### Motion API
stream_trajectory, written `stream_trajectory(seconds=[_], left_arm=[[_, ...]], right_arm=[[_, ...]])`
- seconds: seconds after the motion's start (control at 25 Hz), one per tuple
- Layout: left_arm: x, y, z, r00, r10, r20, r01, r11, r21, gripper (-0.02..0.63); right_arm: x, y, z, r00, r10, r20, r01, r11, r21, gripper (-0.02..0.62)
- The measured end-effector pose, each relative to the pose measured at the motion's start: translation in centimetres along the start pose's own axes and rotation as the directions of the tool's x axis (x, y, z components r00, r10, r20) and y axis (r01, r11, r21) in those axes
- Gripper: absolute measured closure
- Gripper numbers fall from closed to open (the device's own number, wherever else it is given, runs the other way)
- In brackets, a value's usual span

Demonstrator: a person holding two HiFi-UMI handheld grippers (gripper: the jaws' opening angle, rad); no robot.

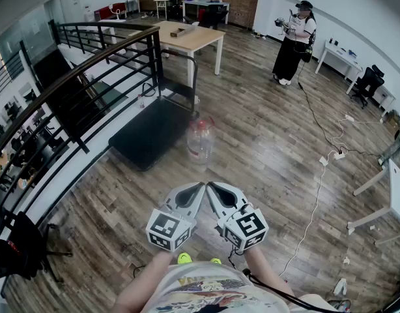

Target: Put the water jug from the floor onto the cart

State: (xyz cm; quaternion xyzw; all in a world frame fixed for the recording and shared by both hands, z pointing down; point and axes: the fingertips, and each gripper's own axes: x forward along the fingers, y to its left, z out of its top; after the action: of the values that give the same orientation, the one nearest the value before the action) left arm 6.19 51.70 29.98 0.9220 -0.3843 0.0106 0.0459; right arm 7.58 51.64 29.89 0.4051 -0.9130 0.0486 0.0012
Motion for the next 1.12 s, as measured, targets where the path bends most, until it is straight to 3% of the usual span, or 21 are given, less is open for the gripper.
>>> stream_trajectory(seconds=[0.2, 0.44, 1.12], left_arm=[[-0.3, 1.2, 0.1, 1.0, 0.004, 0.007, -0.004, 1.0, -0.005, 0.595], [-0.4, 2.3, 0.4, 1.0, 0.006, 0.008, -0.006, 1.0, -0.011, 0.595], [-1.4, 3.8, 0.7, 0.999, -0.017, 0.031, 0.017, 1.0, -0.004, 0.595]], right_arm=[[1.1, 0.3, 0.0, 1.0, -0.002, 0.005, 0.002, 1.0, 0.004, 0.568], [2.2, 0.3, 0.1, 1.0, -0.01, 0.019, 0.008, 0.997, 0.076, 0.566], [4.2, 0.9, -0.1, 1.0, -0.027, 0.001, 0.027, 0.997, 0.073, 0.566]])
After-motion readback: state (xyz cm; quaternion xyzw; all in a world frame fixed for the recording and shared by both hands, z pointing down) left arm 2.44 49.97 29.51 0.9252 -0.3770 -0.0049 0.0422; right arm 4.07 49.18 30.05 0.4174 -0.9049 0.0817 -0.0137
